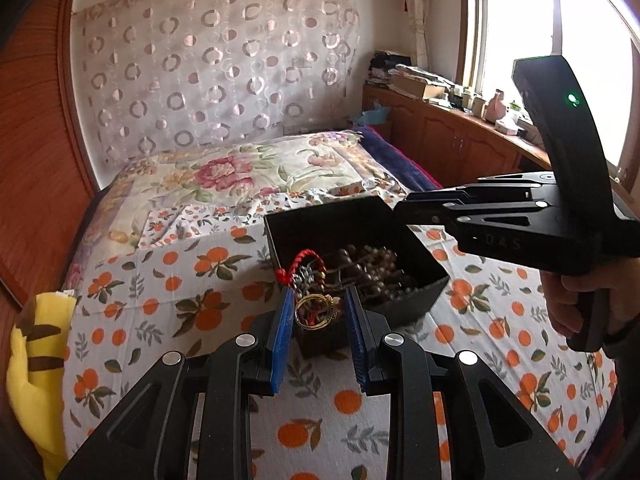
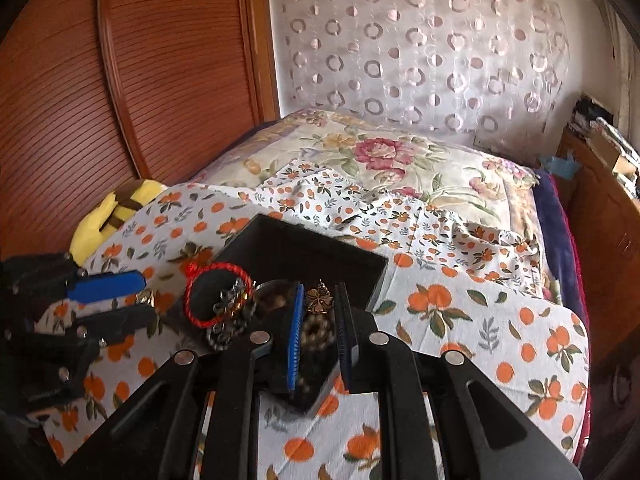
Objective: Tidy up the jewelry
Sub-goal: 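Lower the ring and earring into the black box and open both tools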
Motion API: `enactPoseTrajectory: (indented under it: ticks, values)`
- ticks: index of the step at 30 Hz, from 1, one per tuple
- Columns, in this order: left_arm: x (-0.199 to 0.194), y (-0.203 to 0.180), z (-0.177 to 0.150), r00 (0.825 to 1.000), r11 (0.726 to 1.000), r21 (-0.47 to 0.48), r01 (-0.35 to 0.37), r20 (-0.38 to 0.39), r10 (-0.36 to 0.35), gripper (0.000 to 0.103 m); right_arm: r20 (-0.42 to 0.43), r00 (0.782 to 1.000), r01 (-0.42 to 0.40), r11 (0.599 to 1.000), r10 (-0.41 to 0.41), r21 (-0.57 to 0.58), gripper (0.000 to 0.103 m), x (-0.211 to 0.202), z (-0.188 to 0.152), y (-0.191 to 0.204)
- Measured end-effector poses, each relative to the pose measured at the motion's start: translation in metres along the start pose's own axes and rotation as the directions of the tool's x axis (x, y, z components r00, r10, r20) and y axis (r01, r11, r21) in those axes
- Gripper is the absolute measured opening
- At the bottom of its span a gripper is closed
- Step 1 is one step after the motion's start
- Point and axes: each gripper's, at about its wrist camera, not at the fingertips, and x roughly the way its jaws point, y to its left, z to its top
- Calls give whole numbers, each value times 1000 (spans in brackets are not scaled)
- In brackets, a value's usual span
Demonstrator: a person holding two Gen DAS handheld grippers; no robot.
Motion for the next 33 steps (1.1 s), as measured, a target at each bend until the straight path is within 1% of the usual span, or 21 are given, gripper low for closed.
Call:
enactPoseTrajectory:
  ticks: [5,7,8,9,13,24,25,27,28,29,31,33]
  values:
    - [8,5,10,1000,1000,-16,-1,1,1,24,3,1000,9,1000,-9,21,18,5,14,-3]
    - [13,6,13,1000,1000,-19,-1,1,1,24,6,1000,12,1000,-12,22,23,4,16,-4]
    - [15,6,15,1000,1000,-19,-3,0,3,24,6,1000,13,1000,-13,23,31,3,16,-4]
    - [16,6,16,1000,1000,-17,-4,-1,4,24,8,1000,19,999,-19,26,33,2,16,-5]
    - [23,5,23,1000,1000,-4,-22,-1,22,24,0,999,38,999,-38,35,33,0,11,-11]
    - [43,3,53,999,998,-15,-53,3,53,25,37,998,44,997,-46,57,33,-23,-4,-24]
    - [43,3,54,999,998,-20,-52,5,52,27,41,998,42,998,-44,56,33,-26,-7,-24]
    - [41,2,54,999,998,-25,-51,16,52,41,52,998,37,998,-40,54,33,-31,-9,-24]
    - [39,0,54,998,998,-25,-53,23,53,45,56,998,35,998,-38,53,33,-34,-10,-23]
    - [38,0,53,998,998,-22,-55,28,56,49,61,998,32,998,-35,53,33,-36,-12,-22]
    - [35,-2,52,998,998,-12,-58,28,58,51,76,996,34,998,-37,48,33,-41,-15,-19]
    - [32,-3,50,997,998,-7,-70,34,70,62,89,995,38,998,-42,48,33,-45,-16,-16]
